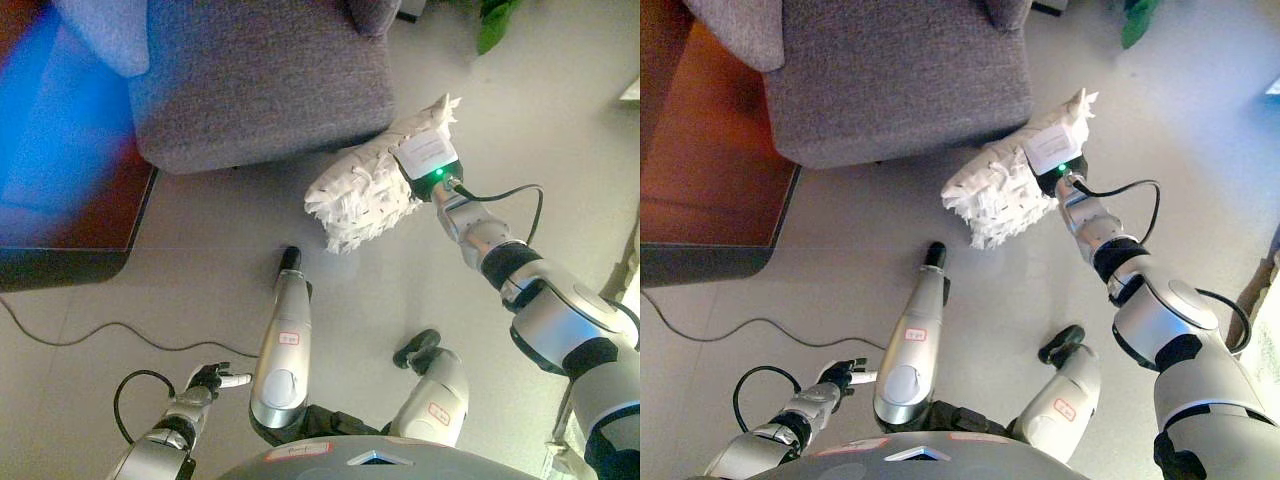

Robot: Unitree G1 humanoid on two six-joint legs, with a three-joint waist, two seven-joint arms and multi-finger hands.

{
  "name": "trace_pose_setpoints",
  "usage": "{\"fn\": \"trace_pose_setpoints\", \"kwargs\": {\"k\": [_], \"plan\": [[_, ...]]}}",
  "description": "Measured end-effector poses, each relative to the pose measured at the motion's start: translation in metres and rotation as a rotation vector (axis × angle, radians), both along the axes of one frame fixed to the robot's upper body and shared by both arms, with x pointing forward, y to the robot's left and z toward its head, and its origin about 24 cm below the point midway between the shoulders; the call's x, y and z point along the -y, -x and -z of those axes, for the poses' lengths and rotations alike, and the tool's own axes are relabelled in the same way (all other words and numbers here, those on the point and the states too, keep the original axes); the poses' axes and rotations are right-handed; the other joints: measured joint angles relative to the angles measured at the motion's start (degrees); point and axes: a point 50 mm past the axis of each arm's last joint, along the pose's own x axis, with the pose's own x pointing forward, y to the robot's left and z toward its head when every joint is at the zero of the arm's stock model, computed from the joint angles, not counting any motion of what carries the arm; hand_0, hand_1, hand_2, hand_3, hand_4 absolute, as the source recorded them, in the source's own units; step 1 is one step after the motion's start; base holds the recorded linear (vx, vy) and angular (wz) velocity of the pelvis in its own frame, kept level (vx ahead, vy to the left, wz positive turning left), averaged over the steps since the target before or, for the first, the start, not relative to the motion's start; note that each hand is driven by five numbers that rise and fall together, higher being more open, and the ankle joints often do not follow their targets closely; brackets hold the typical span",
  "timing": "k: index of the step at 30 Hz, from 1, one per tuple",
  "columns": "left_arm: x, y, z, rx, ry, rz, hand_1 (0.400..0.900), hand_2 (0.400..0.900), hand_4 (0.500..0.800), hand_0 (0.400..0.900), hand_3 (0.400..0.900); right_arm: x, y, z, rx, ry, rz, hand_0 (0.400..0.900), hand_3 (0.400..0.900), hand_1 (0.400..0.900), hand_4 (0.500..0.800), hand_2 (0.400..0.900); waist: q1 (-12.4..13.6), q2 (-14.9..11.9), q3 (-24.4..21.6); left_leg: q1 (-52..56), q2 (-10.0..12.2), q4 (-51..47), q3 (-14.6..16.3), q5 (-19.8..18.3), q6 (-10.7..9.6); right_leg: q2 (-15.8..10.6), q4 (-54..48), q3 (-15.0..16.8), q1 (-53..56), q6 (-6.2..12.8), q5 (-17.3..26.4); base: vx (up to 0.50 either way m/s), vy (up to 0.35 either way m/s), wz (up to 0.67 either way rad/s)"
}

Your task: Pick up the pillow and put it on the sofa.

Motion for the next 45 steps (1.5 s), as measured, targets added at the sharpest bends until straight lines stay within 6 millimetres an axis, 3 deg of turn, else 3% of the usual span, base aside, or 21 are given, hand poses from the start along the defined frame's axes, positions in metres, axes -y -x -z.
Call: {"fn": "trace_pose_setpoints", "kwargs": {"k": [7,20,26,33,36,38,39,43,44,45], "plan": [[0.000,0.000,0.000,0.025,0.016,-0.005,0.900,0.900,0.800,0.900,0.900,-0.001,-0.008,-0.015,0.009,0.000,0.021,0.900,0.900,0.900,0.800,0.900,1.81,0.82,0.96,-2.21,-0.64,1.41,-0.49,-0.11,-0.16,-1.58,2.25,0.15,-2.47,0.44,-0.36,0.01,0.047,0.07],[0.005,0.002,0.001,0.080,0.078,-0.031,0.900,0.900,0.800,0.900,0.900,0.003,-0.019,-0.048,0.070,0.015,0.056,0.900,0.900,0.900,0.800,0.900,2.41,2.49,2.47,-14.53,-4.79,8.02,-5.01,-0.29,-0.36,-4.14,9.24,3.06,-14.38,0.58,-1.05,-0.04,0.043,0.07],[0.005,0.000,-0.001,0.138,0.100,-0.051,0.900,0.900,0.800,0.900,0.900,0.014,-0.024,-0.070,0.114,0.049,0.109,0.900,0.900,0.900,0.800,0.900,3.64,3.18,2.53,-23.28,-7.28,12.38,-7.22,-0.33,-0.41,-4.22,12.65,4.67,-22.24,0.83,-1.23,-0.08,0.039,0.07],[0.006,0.004,-0.002,0.187,0.128,-0.058,0.900,0.900,0.800,0.900,0.900,0.018,-0.031,-0.119,0.215,0.034,0.174,0.900,0.900,0.900,0.800,0.900,4.26,4.43,2.03,-32.44,-10.38,17.88,-9.46,-0.80,-0.95,-5.04,17.00,7.62,-31.46,1.00,-1.34,-0.08,0.026,0.02],[0.007,0.005,-0.003,0.207,0.135,-0.050,0.900,0.900,0.800,0.900,0.900,0.021,-0.032,-0.127,0.210,0.037,0.215,0.900,0.900,0.900,0.800,0.900,5.24,4.84,1.78,-34.59,-11.15,19.39,-10.13,-0.82,-0.96,-5.09,18.00,8.42,-33.83,1.02,-1.35,-0.06,0.028,-0.06],[0.007,0.008,-0.002,0.201,0.142,-0.049,0.900,0.900,0.800,0.900,0.900,0.020,-0.033,-0.133,0.201,0.034,0.224,0.437,0.437,0.437,0.522,0.437,5.37,4.96,1.69,-35.86,-11.75,20.37,-10.22,-0.82,-0.96,-5.02,18.68,9.39,-35.33,1.02,-1.36,-0.07,0.046,-0.02],[0.006,0.009,-0.002,0.204,0.146,-0.055,0.900,0.900,0.800,0.900,0.900,0.021,-0.033,-0.138,0.202,0.039,0.231,0.400,0.400,0.400,0.500,0.400,5.32,5.10,1.61,-36.70,-11.85,21.14,-10.26,-0.83,-0.96,-5.07,19.68,10.17,-36.43,0.75,-1.51,-0.08,0.068,0.01],[0.005,0.010,-0.004,0.231,0.183,-0.047,0.900,0.900,0.800,0.900,0.900,0.023,-0.033,-0.162,0.214,0.013,0.259,0.400,0.400,0.400,0.500,0.400,5.91,5.22,1.55,-39.17,-12.90,21.80,-10.24,-0.84,-1.00,-5.00,20.87,12.16,-40.58,0.57,-1.73,-0.07,0.062,0.00],[0.003,0.011,-0.005,0.233,0.190,-0.043,0.900,0.900,0.800,0.900,0.900,0.027,-0.032,-0.163,0.213,0.017,0.267,0.400,0.400,0.400,0.500,0.400,6.46,5.55,1.33,-39.52,-12.71,22.40,-10.26,-0.85,-0.99,-4.91,23.48,13.02,-41.49,-1.13,-2.99,-0.04,0.025,0.01],[-0.005,0.012,-0.008,0.244,0.178,-0.031,0.900,0.900,0.800,0.900,0.900,0.031,-0.032,-0.164,0.207,0.016,0.281,0.400,0.400,0.400,0.500,0.400,6.69,5.71,1.14,-40.12,-12.69,23.65,-9.99,-0.85,-1.00,-4.68,29.63,13.67,-41.96,-4.89,-6.47,-0.03,0.004,0.03]]}}
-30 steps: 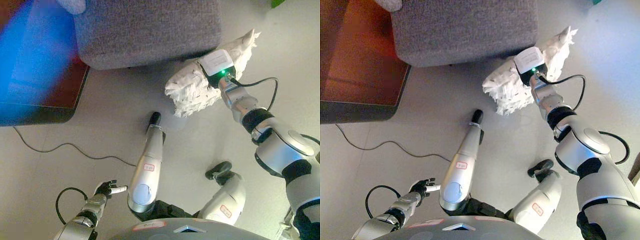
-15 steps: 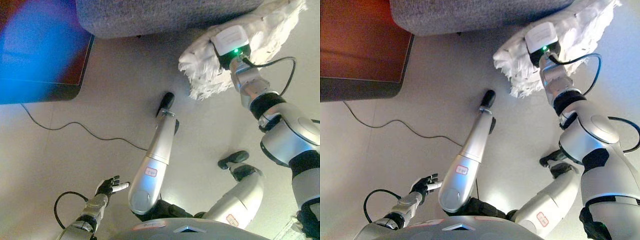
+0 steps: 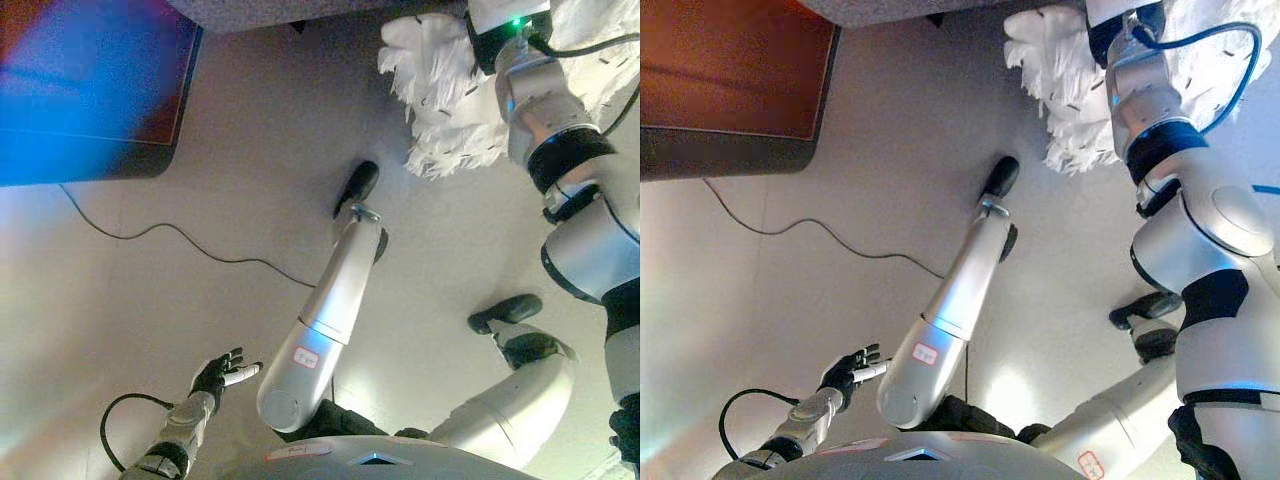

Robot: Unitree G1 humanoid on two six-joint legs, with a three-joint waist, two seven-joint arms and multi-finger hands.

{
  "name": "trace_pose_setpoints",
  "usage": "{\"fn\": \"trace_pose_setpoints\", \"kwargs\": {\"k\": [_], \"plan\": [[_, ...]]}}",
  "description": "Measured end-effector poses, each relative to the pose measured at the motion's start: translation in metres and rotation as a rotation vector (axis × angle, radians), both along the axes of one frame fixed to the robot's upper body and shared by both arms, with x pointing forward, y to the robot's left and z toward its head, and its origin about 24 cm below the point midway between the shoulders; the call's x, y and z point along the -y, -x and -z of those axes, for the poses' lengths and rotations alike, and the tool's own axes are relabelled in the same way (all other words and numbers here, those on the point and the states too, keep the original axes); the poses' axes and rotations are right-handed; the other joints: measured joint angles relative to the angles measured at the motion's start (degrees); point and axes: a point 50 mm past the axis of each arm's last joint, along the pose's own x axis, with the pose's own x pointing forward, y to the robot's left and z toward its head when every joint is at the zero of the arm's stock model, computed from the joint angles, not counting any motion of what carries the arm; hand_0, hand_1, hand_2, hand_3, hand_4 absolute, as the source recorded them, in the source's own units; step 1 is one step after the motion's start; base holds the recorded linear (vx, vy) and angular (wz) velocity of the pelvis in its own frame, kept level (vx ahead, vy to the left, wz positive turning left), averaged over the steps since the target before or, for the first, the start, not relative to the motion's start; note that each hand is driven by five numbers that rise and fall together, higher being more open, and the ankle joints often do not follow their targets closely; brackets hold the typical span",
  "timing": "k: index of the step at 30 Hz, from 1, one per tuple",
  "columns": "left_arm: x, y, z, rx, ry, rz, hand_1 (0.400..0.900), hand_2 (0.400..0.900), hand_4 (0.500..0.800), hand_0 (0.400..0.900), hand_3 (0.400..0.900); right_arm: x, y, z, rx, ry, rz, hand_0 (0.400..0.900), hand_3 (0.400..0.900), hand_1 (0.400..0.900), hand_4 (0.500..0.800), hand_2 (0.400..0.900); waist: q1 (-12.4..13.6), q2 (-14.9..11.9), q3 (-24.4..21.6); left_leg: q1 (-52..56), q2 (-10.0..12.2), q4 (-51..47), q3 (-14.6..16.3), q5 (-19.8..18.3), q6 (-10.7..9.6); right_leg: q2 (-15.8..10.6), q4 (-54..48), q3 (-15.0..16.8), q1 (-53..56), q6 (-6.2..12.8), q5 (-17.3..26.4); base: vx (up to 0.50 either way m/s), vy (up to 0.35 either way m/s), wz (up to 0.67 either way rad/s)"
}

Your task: Pick up the pillow and put it on the sofa.

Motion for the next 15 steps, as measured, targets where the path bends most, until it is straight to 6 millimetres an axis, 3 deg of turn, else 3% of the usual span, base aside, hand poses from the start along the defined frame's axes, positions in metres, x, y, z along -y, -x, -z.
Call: {"fn": "trace_pose_setpoints", "kwargs": {"k": [1,2,5,6,8,15], "plan": [[-0.006,0.000,-0.003,0.009,-0.012,0.002,0.900,0.900,0.800,0.900,0.900,0.003,0.001,-0.002,0.002,0.000,0.009,0.400,0.400,0.400,0.500,0.400,-0.11,0.26,-0.13,-0.61,-0.07,0.77,-0.05,-0.02,-0.22,-0.35,1.59,0.68,-0.44,2.73,-2.71,-0.03,-0.006,0.04],[-0.009,0.000,-0.004,0.012,-0.015,-0.002,0.900,0.900,0.800,0.900,0.900,0.003,0.001,-0.007,0.013,0.001,0.008,0.400,0.400,0.400,0.500,0.400,-0.26,0.32,-0.18,-1.18,0.07,0.20,-0.34,-0.02,-0.58,-0.52,1.70,0.25,-0.63,3.87,-3.30,-0.03,-0.011,0.03],[-0.002,0.020,0.003,-0.038,0.018,0.004,0.900,0.900,0.800,0.900,0.900,0.002,0.001,-0.008,0.009,-0.006,0.000,0.400,0.400,0.400,0.500,0.400,0.13,0.52,-0.26,-1.19,-0.42,2.73,-0.87,-1.26,-1.04,-0.41,1.24,-0.23,-1.78,3.52,-3.37,-0.02,-0.018,0.01],[-0.006,0.024,0.003,-0.041,0.013,-0.003,0.900,0.900,0.800,0.900,0.900,0.007,0.001,-0.006,0.001,-0.015,0.017,0.400,0.400,0.400,0.500,0.400,0.05,0.55,-0.25,-1.18,-0.47,3.05,-0.38,-1.26,-0.94,-0.25,4.29,0.29,-1.62,0.96,-4.86,-0.03,-0.020,0.00],[-0.011,0.023,0.000,-0.020,-0.002,-0.019,0.900,0.900,0.800,0.900,0.900,0.015,0.003,-0.008,0.010,-0.031,0.040,0.400,0.400,0.400,0.500,0.400,-0.08,1.06,-0.20,-1.19,-0.49,3.26,-0.18,-1.25,-0.96,-0.43,6.60,0.38,-0.63,3.02,-7.09,0.00,0.000,0.00],[-0.002,0.031,0.005,-0.039,0.027,-0.028,0.900,0.900,0.800,0.900,0.900,0.015,0.002,0.007,-0.027,-0.037,0.012,0.400,0.400,0.400,0.500,0.400,-0.47,1.32,-0.08,2.43,-0.13,2.09,-0.59,-1.28,-1.00,-0.51,4.46,-0.78,2.36,2.95,-7.05,-0.01,-0.012,-0.04]]}}
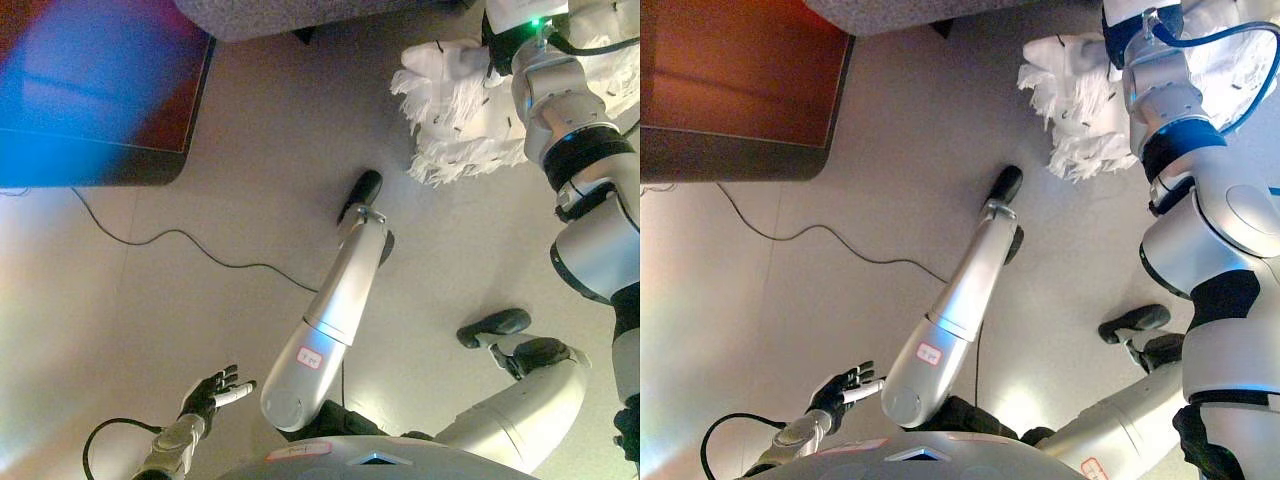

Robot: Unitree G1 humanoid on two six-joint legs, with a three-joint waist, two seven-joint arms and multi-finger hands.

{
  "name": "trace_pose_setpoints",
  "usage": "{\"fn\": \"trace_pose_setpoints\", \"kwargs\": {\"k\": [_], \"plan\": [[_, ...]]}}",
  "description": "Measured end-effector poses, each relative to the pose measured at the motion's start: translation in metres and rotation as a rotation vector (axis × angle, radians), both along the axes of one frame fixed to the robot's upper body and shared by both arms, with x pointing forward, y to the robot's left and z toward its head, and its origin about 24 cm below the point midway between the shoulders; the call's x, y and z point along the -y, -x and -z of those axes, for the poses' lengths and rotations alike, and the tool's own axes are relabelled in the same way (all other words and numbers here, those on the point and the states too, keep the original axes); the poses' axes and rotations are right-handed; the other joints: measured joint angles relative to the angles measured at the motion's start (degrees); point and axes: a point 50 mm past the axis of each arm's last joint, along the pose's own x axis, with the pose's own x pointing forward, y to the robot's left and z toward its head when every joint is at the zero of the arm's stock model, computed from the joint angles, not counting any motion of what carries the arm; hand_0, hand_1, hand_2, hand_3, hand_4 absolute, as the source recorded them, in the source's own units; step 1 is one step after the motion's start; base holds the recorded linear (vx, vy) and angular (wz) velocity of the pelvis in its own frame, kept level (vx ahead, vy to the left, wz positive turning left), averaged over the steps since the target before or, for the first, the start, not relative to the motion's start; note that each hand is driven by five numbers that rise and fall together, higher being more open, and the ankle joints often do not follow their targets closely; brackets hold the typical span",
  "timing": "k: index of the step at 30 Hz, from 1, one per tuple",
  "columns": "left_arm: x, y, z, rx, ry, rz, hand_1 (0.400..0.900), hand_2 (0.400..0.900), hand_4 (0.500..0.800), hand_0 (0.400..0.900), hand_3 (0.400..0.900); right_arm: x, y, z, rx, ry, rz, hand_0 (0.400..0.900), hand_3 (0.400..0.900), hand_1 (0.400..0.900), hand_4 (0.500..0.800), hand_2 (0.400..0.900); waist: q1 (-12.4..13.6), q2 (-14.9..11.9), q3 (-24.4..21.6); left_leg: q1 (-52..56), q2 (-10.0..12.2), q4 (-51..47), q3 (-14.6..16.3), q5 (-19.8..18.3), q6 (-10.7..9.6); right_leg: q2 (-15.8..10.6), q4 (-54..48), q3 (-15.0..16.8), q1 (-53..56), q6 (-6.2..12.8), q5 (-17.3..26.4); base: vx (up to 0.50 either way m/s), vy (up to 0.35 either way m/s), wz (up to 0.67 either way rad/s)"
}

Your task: Pick up the pillow and put it on the sofa.

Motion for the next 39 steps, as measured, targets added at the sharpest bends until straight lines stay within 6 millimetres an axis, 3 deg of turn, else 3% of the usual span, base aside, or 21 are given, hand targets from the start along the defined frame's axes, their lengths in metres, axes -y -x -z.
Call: {"fn": "trace_pose_setpoints", "kwargs": {"k": [4,7,10,13,16,23,27,29,31,33,36,39], "plan": [[0.003,0.000,0.001,0.000,0.010,-0.004,0.900,0.900,0.800,0.900,0.900,0.003,0.001,0.024,-0.061,-0.002,-0.004,0.400,0.400,0.400,0.500,0.400,-0.60,0.75,0.55,4.85,0.53,-1.04,0.77,-0.67,0.50,-0.08,-1.70,-0.63,5.23,-0.03,0.03,0.01,-0.024,-0.11],[0.005,-0.001,0.002,-0.003,0.013,-0.011,0.900,0.900,0.800,0.900,0.900,0.000,0.003,0.052,-0.141,-0.012,-0.038,0.400,0.400,0.400,0.500,0.400,-1.31,0.61,1.00,10.65,2.53,-4.63,2.29,-0.39,0.95,0.04,-5.02,-2.38,11.36,-0.12,0.18,0.06,-0.055,-0.07],[0.006,-0.002,0.002,-0.009,0.008,-0.027,0.900,0.900,0.800,0.900,0.900,-0.002,0.009,0.082,-0.219,-0.039,-0.075,0.400,0.400,0.400,0.500,0.400,-2.21,-0.14,1.68,18.42,4.66,-9.92,4.54,0.14,1.32,0.08,-9.82,-4.46,18.75,1.31,1.94,0.07,-0.048,-0.07],[0.005,-0.003,0.002,-0.028,0.004,-0.060,0.900,0.900,0.800,0.900,0.900,-0.009,0.013,0.095,-0.254,-0.106,-0.124,0.400,0.400,0.400,0.500,0.400,-4.39,-0.96,2.17,25.91,6.36,-15.70,6.20,1.30,1.07,0.12,-13.81,-6.81,25.62,1.41,3.04,0.12,-0.011,-0.07],[0.005,-0.003,0.003,-0.061,0.002,-0.091,0.900,0.900,0.800,0.900,0.900,-0.008,0.020,0.108,-0.315,-0.148,-0.146,0.400,0.400,0.400,0.500,0.400,-4.56,-1.62,2.17,34.60,8.21,-21.48,8.00,1.62,0.98,0.23,-18.96,-10.10,33.84,1.49,4.22,0.23,-0.010,-0.01],[-0.001,-0.020,-0.005,-0.085,-0.016,-0.173,0.900,0.900,0.800,0.900,0.900,-0.003,0.038,0.118,-0.382,-0.231,-0.199,0.400,0.400,0.400,0.500,0.400,-7.54,-4.17,0.55,48.71,9.82,-29.91,9.92,2.42,0.63,1.51,-28.56,-16.21,50.78,2.95,5.03,0.27,-0.078,0.06],[-0.007,-0.021,-0.006,-0.134,-0.066,-0.207,0.900,0.900,0.800,0.900,0.900,0.000,0.051,0.139,-0.450,-0.271,-0.205,0.400,0.400,0.400,0.500,0.400,-7.95,-5.52,-2.68,56.46,11.10,-34.98,12.54,2.96,1.07,3.31,-36.97,-21.34,62.88,4.04,6.71,0.21,-0.062,0.49],[-0.009,-0.017,-0.004,-0.174,-0.093,-0.196,0.900,0.900,0.800,0.900,0.900,0.007,0.059,0.143,-0.475,-0.283,-0.199,0.400,0.400,0.400,0.500,0.400,-9.29,-5.94,-4.96,58.20,11.90,-36.01,16.00,3.18,2.64,3.66,-41.27,-25.27,69.79,4.22,7.31,0.21,-0.082,0.81],[-0.013,-0.011,-0.003,-0.220,-0.129,-0.174,0.900,0.900,0.800,0.900,0.900,0.017,0.065,0.147,-0.488,-0.303,-0.173,0.400,0.400,0.400,0.500,0.400,-9.48,-7.10,-7.80,58.81,12.62,-34.97,19.40,3.00,3.24,3.75,-44.21,-26.33,74.13,4.10,7.48,0.12,-0.026,0.87],[-0.016,-0.013,-0.005,-0.248,-0.155,-0.151,0.900,0.900,0.800,0.900,0.900,0.029,0.069,0.140,-0.479,-0.313,-0.142,0.400,0.400,0.400,0.500,0.400,-10.79,-7.47,-9.67,57.35,12.78,-32.06,22.36,2.36,4.96,4.97,-47.18,-29.87,79.44,3.63,8.90,0.09,0.034,0.51],[-0.021,-0.006,-0.003,-0.296,-0.172,-0.161,0.900,0.900,0.800,0.900,0.900,0.042,0.071,0.137,-0.499,-0.310,-0.109,0.400,0.400,0.400,0.500,0.400,-10.33,-8.72,-13.07,58.30,11.48,-32.40,22.78,1.81,6.42,5.68,-50.54,-30.47,83.14,0.26,14.50,0.07,0.054,0.29],[-0.026,0.004,-0.001,-0.334,-0.198,-0.188,0.900,0.900,0.800,0.900,0.900,0.044,0.067,0.135,-0.525,-0.292,-0.120,0.400,0.400,0.400,0.500,0.400,-9.74,-9.27,-14.81,62.51,10.55,-36.25,22.55,1.76,7.07,6.18,-50.82,-28.15,84.75,0.27,23.55,0.13,0.034,0.38]]}}
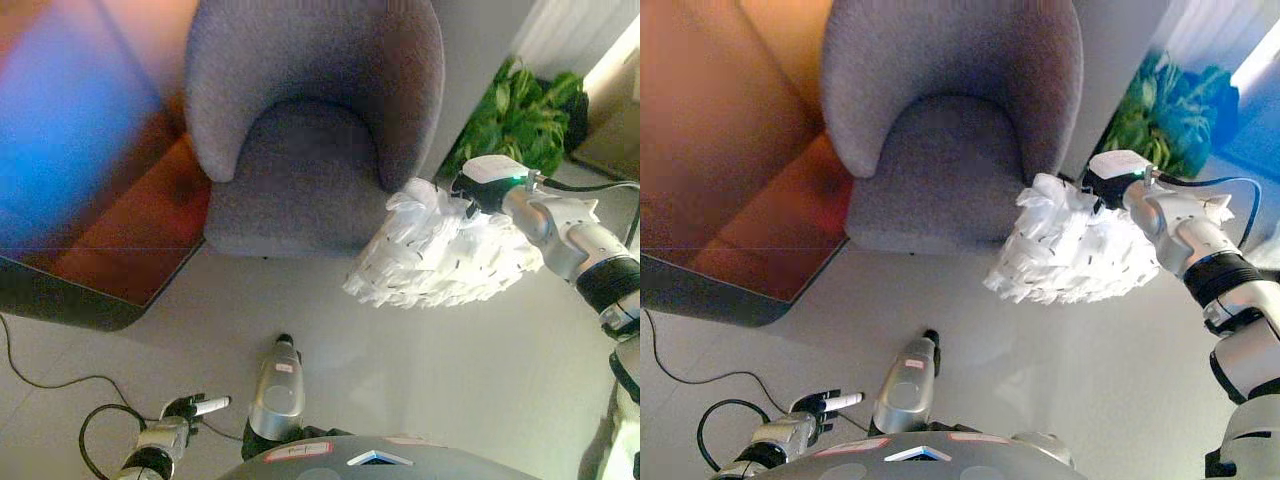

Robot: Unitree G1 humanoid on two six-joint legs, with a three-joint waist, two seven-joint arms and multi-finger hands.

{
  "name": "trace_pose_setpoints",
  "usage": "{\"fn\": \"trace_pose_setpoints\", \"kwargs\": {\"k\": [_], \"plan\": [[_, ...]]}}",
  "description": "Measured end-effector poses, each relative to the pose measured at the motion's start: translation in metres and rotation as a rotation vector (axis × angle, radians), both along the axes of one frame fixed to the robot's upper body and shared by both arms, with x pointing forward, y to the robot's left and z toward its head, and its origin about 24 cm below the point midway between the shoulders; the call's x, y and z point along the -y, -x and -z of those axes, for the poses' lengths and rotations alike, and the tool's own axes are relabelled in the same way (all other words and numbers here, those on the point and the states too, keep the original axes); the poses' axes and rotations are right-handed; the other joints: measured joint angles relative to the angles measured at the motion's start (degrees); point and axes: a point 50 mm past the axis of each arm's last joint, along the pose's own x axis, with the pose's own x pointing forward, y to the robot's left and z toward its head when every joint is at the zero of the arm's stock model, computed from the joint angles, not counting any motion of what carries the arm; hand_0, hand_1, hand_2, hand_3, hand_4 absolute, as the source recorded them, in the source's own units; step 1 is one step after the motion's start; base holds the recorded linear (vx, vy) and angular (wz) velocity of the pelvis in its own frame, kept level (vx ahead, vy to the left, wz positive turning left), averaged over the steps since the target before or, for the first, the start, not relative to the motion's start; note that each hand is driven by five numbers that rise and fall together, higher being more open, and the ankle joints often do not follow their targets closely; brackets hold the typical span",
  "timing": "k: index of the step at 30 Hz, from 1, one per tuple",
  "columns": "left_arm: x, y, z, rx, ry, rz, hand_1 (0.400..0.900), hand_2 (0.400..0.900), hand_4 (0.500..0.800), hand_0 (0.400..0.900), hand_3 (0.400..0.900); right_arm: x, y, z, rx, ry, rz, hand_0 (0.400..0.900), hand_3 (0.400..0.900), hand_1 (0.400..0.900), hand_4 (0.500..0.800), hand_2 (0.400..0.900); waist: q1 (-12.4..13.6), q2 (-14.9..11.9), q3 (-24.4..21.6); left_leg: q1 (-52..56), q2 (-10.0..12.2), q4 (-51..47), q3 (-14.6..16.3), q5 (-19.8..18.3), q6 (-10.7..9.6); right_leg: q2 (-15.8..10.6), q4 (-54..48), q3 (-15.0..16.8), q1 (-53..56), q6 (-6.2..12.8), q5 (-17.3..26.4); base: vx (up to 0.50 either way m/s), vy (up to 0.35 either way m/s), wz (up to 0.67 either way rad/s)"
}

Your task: Pick up the pillow and put it on the sofa.

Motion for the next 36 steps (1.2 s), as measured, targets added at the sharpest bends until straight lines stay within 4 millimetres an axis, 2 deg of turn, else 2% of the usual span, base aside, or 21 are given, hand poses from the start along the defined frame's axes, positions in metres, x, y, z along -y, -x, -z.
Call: {"fn": "trace_pose_setpoints", "kwargs": {"k": [2,3,5,6,7,8,9,11,13,15,16,17,18,19,20,22,26,29,32,36], "plan": [[-0.006,0.011,0.002,-0.035,-0.016,-0.025,0.900,0.900,0.800,0.900,0.900,0.000,-0.003,0.001,-0.026,0.010,-0.015,0.400,0.400,0.400,0.500,0.400,0.88,-1.55,-2.11,1.96,-0.93,-2.90,-0.12,0.24,0.31,0.27,-0.11,0.87,0.37,0.79,6.19,0.16,0.051,0.51],[-0.008,0.014,0.002,-0.044,-0.021,-0.032,0.900,0.900,0.800,0.900,0.900,0.000,-0.005,-0.002,-0.027,0.015,-0.016,0.400,0.400,0.400,0.500,0.400,0.77,-2.27,-2.68,2.77,-1.06,-4.13,-0.98,0.36,0.51,0.39,-0.22,1.15,0.76,0.48,9.09,0.16,0.105,0.71],[-0.010,0.014,0.003,-0.060,-0.021,-0.047,0.900,0.900,0.800,0.900,0.900,0.001,-0.012,-0.017,-0.012,0.013,-0.009,0.400,0.400,0.400,0.500,0.400,0.26,-2.37,-2.89,3.54,-1.49,-5.38,-2.59,0.45,1.14,2.12,0.77,4.58,0.48,-0.70,18.06,0.17,0.062,0.74],[-0.012,0.010,0.002,-0.056,-0.025,-0.047,0.900,0.900,0.800,0.900,0.900,0.000,-0.015,-0.025,0.001,0.016,-0.012,0.400,0.400,0.400,0.500,0.400,-0.26,-2.60,-3.12,3.72,-1.17,-6.31,-3.21,0.68,1.72,2.16,1.59,5.93,-0.38,-3.43,20.41,0.17,-0.043,0.52],[-0.013,0.007,0.001,-0.055,-0.030,-0.047,0.900,0.900,0.800,0.900,0.900,-0.006,-0.020,-0.038,0.034,0.009,-0.028,0.400,0.400,0.400,0.500,0.400,-0.50,-2.80,-3.11,3.88,-1.19,-7.34,-4.18,0.62,1.84,2.42,2.61,8.84,-2.04,0.38,15.92,0.18,-0.114,0.48],[-0.012,0.004,0.001,-0.049,-0.026,-0.045,0.900,0.900,0.800,0.900,0.900,-0.011,-0.024,-0.050,0.064,-0.011,-0.045,0.400,0.400,0.400,0.500,0.400,-0.56,-2.39,-2.85,4.44,-1.11,-8.06,-4.69,0.68,1.99,2.99,2.06,10.30,-3.22,2.97,11.09,0.22,-0.205,0.55],[-0.009,-0.001,0.001,-0.041,-0.019,-0.042,0.900,0.900,0.800,0.900,0.900,-0.019,-0.027,-0.061,0.093,-0.031,-0.079,0.400,0.400,0.400,0.500,0.400,-0.74,-1.57,-2.33,5.95,-1.10,-9.64,-5.90,0.82,2.12,3.10,0.61,10.77,-3.80,2.97,6.54,0.27,-0.275,0.70],[-0.007,-0.005,0.000,-0.032,-0.019,-0.032,0.900,0.900,0.800,0.900,0.900,-0.033,-0.028,-0.072,0.112,-0.066,-0.133,0.400,0.400,0.400,0.500,0.400,-0.97,-0.41,-1.96,10.01,-0.63,-14.07,-8.68,1.66,1.16,4.30,-8.33,13.30,-4.44,4.15,2.87,0.29,-0.273,0.74],[-0.011,-0.014,-0.003,-0.011,-0.035,-0.026,0.900,0.900,0.800,0.900,0.900,-0.038,-0.029,-0.077,0.113,-0.084,-0.152,0.400,0.400,0.400,0.500,0.400,-2.06,-0.88,-2.13,11.21,0.57,-16.16,-11.60,2.00,0.62,5.95,-18.49,16.26,-6.75,4.18,3.05,0.29,-0.272,0.75],[-0.016,-0.023,-0.007,0.027,-0.056,-0.025,0.900,0.900,0.800,0.900,0.900,-0.039,-0.029,-0.078,0.099,-0.088,-0.151,0.400,0.400,0.400,0.500,0.400,-3.47,-2.55,-2.39,11.07,1.80,-17.64,-15.37,2.21,-0.52,7.96,-25.65,18.71,-10.13,3.72,3.49,0.24,-0.302,0.60],[-0.023,-0.025,-0.011,0.032,-0.079,-0.018,0.900,0.900,0.800,0.900,0.900,-0.041,-0.029,-0.078,0.087,-0.092,-0.156,0.400,0.400,0.400,0.500,0.400,-4.76,-4.52,-2.37,10.43,1.69,-18.67,-17.07,2.94,-3.42,8.61,-23.84,19.14,-11.38,0.99,4.88,0.21,-0.301,0.55],[-0.032,-0.024,-0.014,0.034,-0.108,-0.021,0.900,0.900,0.800,0.900,0.900,-0.039,-0.029,-0.075,0.063,-0.092,-0.145,0.400,0.400,0.400,0.500,0.400,-5.66,-7.19,-2.52,10.27,2.32,-18.76,-17.51,3.76,-6.72,8.41,-22.71,19.36,-11.34,4.92,3.12,0.20,-0.281,0.51],[-0.025,-0.017,-0.009,0.012,-0.096,-0.023,0.900,0.900,0.800,0.900,0.900,-0.037,-0.029,-0.068,0.037,-0.089,-0.121,0.400,0.400,0.400,0.500,0.400,-5.39,-6.28,-3.22,9.33,4.27,-15.33,-17.30,2.64,-7.87,11.06,-22.03,19.14,-10.47,3.41,1.42,0.19,-0.244,0.50],[-0.019,-0.012,-0.005,-0.005,-0.080,-0.027,0.900,0.900,0.800,0.900,0.900,-0.037,-0.029,-0.067,0.027,-0.085,-0.119,0.400,0.400,0.400,0.500,0.400,-4.85,-6.24,-3.33,8.25,4.28,-12.16,-16.26,1.02,-8.14,12.13,-22.05,18.86,-10.11,3.10,1.05,0.12,-0.127,0.37],[-0.015,0.000,-0.001,-0.041,-0.063,-0.053,0.900,0.900,0.800,0.900,0.900,-0.037,-0.029,-0.067,0.016,-0.089,-0.123,0.400,0.400,0.400,0.500,0.400,-4.92,-6.00,-3.46,8.04,5.00,-12.50,-14.94,0.89,-7.97,13.60,-22.55,17.76,-9.12,2.85,0.86,0.09,-0.064,0.35],[-0.011,0.021,0.005,-0.095,-0.048,-0.095,0.900,0.900,0.800,0.900,0.900,-0.037,-0.029,-0.068,-0.008,-0.085,-0.120,0.400,0.400,0.400,0.500,0.400,-4.64,-6.06,-3.52,9.91,6.36,-16.29,-15.13,2.45,-9.44,15.16,-23.91,17.58,-7.11,2.57,0.36,0.07,-0.035,0.29],[-0.009,0.045,0.008,-0.133,-0.057,-0.142,0.900,0.900,0.800,0.900,0.900,-0.042,-0.033,-0.058,-0.056,-0.094,-0.108,0.400,0.400,0.400,0.500,0.400,-2.34,-6.01,-3.64,12.42,6.40,-19.75,-14.83,3.93,-9.54,15.46,-25.08,15.32,-3.75,2.54,0.25,0.08,-0.001,0.33],[-0.015,0.043,0.006,-0.096,-0.078,-0.149,0.900,0.900,0.800,0.900,0.900,-0.046,-0.040,-0.045,-0.089,-0.104,-0.071,0.400,0.400,0.400,0.500,0.400,1.23,-6.41,-3.92,12.32,5.43,-20.83,-15.39,4.70,-9.43,14.71,-25.07,13.36,-3.17,3.18,-1.12,0.07,0.060,0.42],[-0.014,0.042,0.006,-0.081,-0.083,-0.139,0.900,0.900,0.800,0.900,0.900,-0.046,-0.042,-0.039,-0.103,-0.114,-0.042,0.400,0.400,0.400,0.500,0.400,2.64,-5.67,-4.14,11.19,5.03,-22.60,-15.51,6.74,-8.88,14.11,-25.04,11.80,-2.27,3.62,-2.00,0.07,0.071,0.41],[-0.018,0.056,0.006,-0.110,-0.103,-0.113,0.900,0.900,0.800,0.900,0.900,-0.042,-0.043,-0.034,-0.115,-0.125,-0.008,0.400,0.400,0.400,0.500,0.400,4.27,-5.38,-3.98,9.75,4.16,-23.34,-15.41,8.58,-8.67,13.05,-25.03,10.58,-1.14,3.75,-3.06,0.09,0.059,0.30]]}}
